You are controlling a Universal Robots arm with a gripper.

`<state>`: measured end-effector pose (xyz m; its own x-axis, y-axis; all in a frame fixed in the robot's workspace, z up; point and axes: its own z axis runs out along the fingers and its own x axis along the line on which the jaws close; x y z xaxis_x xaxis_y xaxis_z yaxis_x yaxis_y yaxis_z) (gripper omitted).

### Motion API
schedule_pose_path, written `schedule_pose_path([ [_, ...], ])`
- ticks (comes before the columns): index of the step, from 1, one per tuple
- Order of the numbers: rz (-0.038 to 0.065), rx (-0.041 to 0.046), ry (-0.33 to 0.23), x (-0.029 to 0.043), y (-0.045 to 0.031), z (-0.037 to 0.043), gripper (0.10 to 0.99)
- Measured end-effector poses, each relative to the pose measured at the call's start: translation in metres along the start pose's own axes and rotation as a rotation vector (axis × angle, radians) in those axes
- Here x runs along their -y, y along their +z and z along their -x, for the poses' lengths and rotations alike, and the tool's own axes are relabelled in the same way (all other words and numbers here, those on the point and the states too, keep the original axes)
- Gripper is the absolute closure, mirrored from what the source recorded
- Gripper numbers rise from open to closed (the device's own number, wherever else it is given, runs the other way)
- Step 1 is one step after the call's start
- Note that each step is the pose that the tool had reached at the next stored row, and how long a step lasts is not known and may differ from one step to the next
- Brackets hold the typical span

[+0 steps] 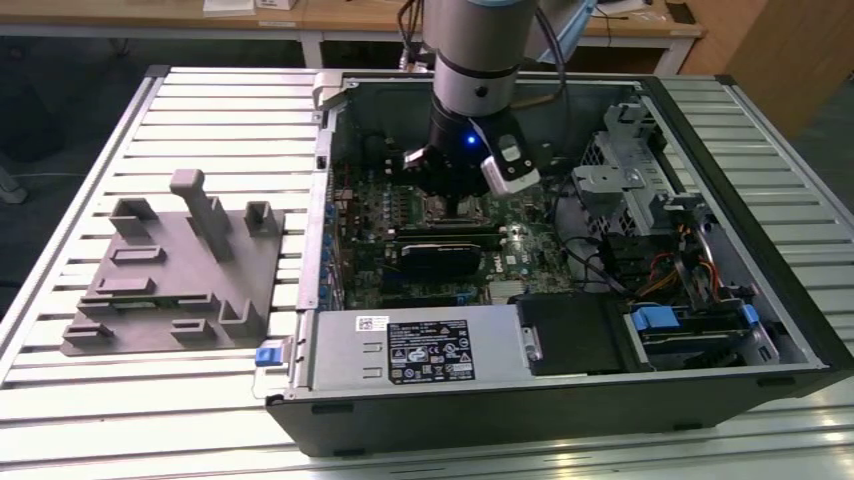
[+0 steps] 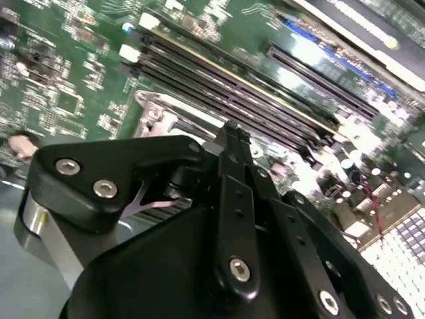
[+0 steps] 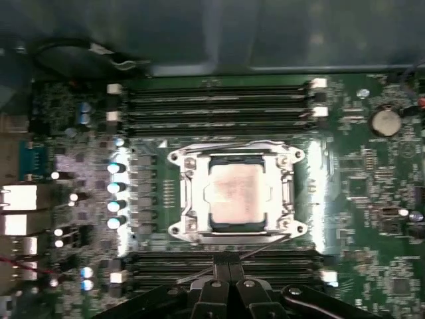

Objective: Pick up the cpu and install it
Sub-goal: 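Install the second cpu locking lever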

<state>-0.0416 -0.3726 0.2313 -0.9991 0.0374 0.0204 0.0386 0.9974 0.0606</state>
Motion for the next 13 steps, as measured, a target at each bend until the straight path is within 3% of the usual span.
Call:
schedule_pose_path([
  [7, 0.006, -0.0004, 0.000, 0.0008, 0.0117, -0.0010, 0.980],
  [9, 0.013, -0.0008, 0.000, 0.0013, 0.0141, -0.0010, 0.980],
  [13, 0.040, -0.0017, -0.001, 0.0051, 0.0151, -0.0025, 0.980],
])
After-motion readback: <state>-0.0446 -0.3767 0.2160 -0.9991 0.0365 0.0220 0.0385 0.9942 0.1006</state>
